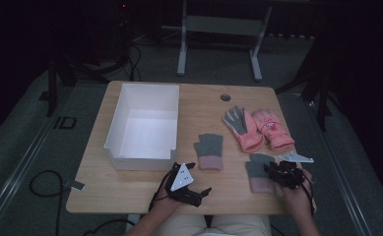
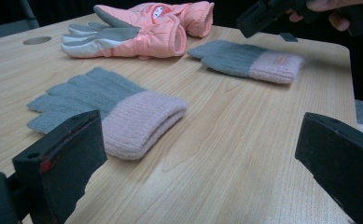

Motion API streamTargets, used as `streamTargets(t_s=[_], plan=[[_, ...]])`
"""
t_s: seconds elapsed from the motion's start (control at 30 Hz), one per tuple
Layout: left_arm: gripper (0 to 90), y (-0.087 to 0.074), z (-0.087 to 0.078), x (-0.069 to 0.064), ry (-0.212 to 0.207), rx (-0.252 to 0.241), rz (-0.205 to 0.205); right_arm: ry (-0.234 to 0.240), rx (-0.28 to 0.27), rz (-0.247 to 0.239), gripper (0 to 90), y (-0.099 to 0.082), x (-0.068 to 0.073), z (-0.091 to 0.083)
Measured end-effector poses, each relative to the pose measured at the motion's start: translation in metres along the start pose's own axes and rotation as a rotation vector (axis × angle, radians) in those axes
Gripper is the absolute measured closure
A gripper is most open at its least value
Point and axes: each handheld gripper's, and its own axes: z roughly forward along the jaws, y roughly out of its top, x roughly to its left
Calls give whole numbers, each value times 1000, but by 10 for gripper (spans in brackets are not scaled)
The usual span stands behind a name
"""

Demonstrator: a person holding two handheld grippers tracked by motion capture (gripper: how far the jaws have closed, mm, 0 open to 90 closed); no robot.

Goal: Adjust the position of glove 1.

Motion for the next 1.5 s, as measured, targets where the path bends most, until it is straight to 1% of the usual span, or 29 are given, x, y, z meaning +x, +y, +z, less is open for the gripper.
streamTargets(t_s=[0.17,0.2,0.27,0.3,0.33,0.37,0.4,0.47,0.5,0.53,0.6,0.7,0.73,0.77,0.8,0.87,0.9,1.0,1.03,1.07,1.1,1.17,1.2,1.23,1.27,1.33,1.43,1.47,1.5], plan=[[12,0,0,0,0,-5,0,2,15,0,650,-5,1,6],[12,0,0,0,-1,-2,0,-7,33,-5,645,-8,1,11],[12,0,0,0,-1,-2,1,-11,45,-7,638,-10,1,14],[12,0,0,0,-1,-5,1,-5,54,-13,639,-15,0,20],[12,0,0,0,-1,-5,0,-5,50,-10,667,-16,0,20],[12,0,0,0,-1,-5,0,-5,50,-10,667,-16,0,20],[12,0,0,0,0,-2,0,-13,52,2,741,-16,0,20],[12,0,0,-1,2,-4,2,-26,56,-5,812,-16,2,21],[12,0,0,-1,2,-4,2,-26,56,-5,812,-16,2,21],[12,0,0,0,1,-5,1,-46,69,-3,846,-14,5,21],[12,0,0,0,1,-3,1,-53,75,-4,851,-13,6,21],[12,0,0,0,1,-5,2,-48,82,30,859,-11,5,20],[12,0,0,0,1,-6,2,-52,77,44,861,-7,4,16],[12,0,0,0,1,-4,1,-52,77,44,861,-7,4,16],[12,0,0,0,1,-2,1,-58,61,55,861,-2,4,10],[12,0,0,0,1,-3,4,-59,51,57,861,2,4,7],[12,0,0,-1,1,-5,3,-63,28,59,861,11,6,1],[12,0,0,0,0,1,4,-64,-3,55,861,27,10,-5],[12,0,0,0,0,1,4,-64,-3,55,861,27,10,-5],[12,0,0,0,0,-3,3,-63,-22,59,861,38,12,-7],[12,0,0,0,0,-3,3,-63,-22,59,861,38,12,-7],[12,0,0,0,-1,1,4,-56,-42,53,861,53,18,-8],[12,0,0,-1,0,0,4,-56,-42,53,861,53,18,-8],[12,0,0,-1,1,-2,4,-52,-46,53,860,58,20,-7],[12,0,0,0,1,-3,6,-44,-55,45,860,67,26,-5],[12,0,0,0,2,-2,6,-38,-58,40,860,71,30,-4],[12,0,0,-1,-1,-2,4,-23,-67,17,860,85,42,1],[12,0,0,0,0,-5,1,-10,-70,9,860,93,50,5],[12,0,0,0,0,-5,1,-10,-70,9,860,93,50,5]])
